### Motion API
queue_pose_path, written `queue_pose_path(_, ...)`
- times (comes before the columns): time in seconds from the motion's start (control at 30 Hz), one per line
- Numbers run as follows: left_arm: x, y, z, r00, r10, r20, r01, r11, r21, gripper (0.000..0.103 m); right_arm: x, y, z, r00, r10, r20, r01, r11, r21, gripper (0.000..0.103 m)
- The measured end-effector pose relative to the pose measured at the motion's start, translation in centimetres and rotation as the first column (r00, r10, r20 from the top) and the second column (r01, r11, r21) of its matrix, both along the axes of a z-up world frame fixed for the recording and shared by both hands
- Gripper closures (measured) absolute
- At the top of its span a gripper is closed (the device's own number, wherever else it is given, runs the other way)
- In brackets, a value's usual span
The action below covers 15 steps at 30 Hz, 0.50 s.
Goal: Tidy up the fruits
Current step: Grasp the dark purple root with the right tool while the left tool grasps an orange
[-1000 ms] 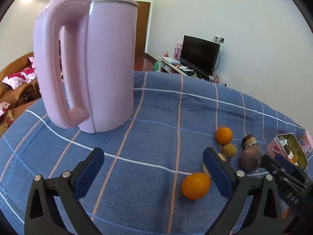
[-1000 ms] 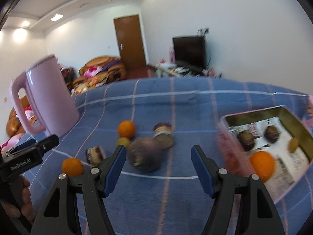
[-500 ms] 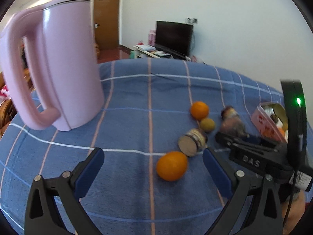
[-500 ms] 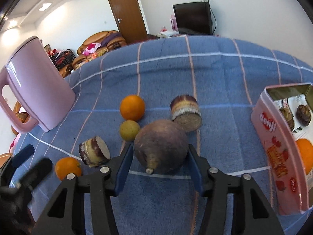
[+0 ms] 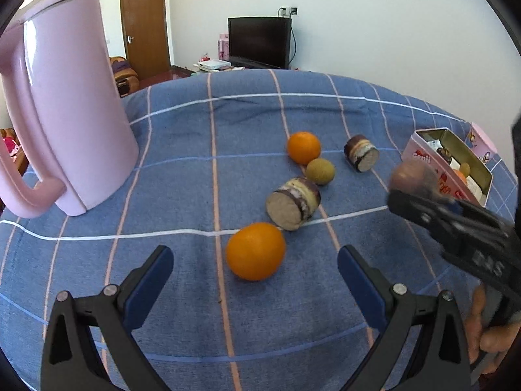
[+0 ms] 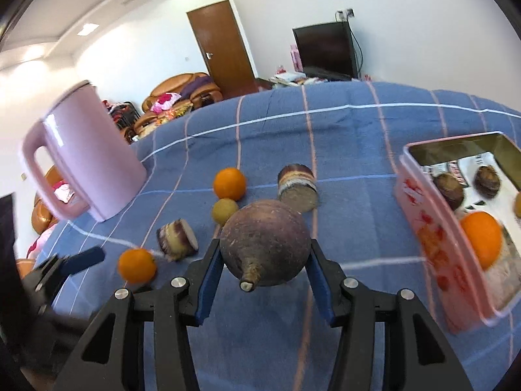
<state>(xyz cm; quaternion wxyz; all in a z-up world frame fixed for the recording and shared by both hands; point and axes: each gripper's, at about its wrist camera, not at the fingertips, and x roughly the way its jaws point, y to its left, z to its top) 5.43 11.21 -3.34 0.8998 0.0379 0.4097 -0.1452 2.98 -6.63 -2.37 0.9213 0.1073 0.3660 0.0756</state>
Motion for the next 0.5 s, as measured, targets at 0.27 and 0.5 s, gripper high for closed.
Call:
queue_pose_path(0.27,1.4,1.1,-1.3,0.995,0.079,-0.060,-0.081,0.996,-0.038,0.025,-1.5,-0.2,0.0,0.999,0.031,0.015,-0.031,1.000,-0.001,0.051)
queue_pose_path(0.5,1.6,1.3,-1.0,0.994,0.088,-0.062,-0.093,0.992,-0.082,0.057,-1.4,0.2,-0.2,0.999,0.039,0.008,-0.039,0.999,0.002,0.051)
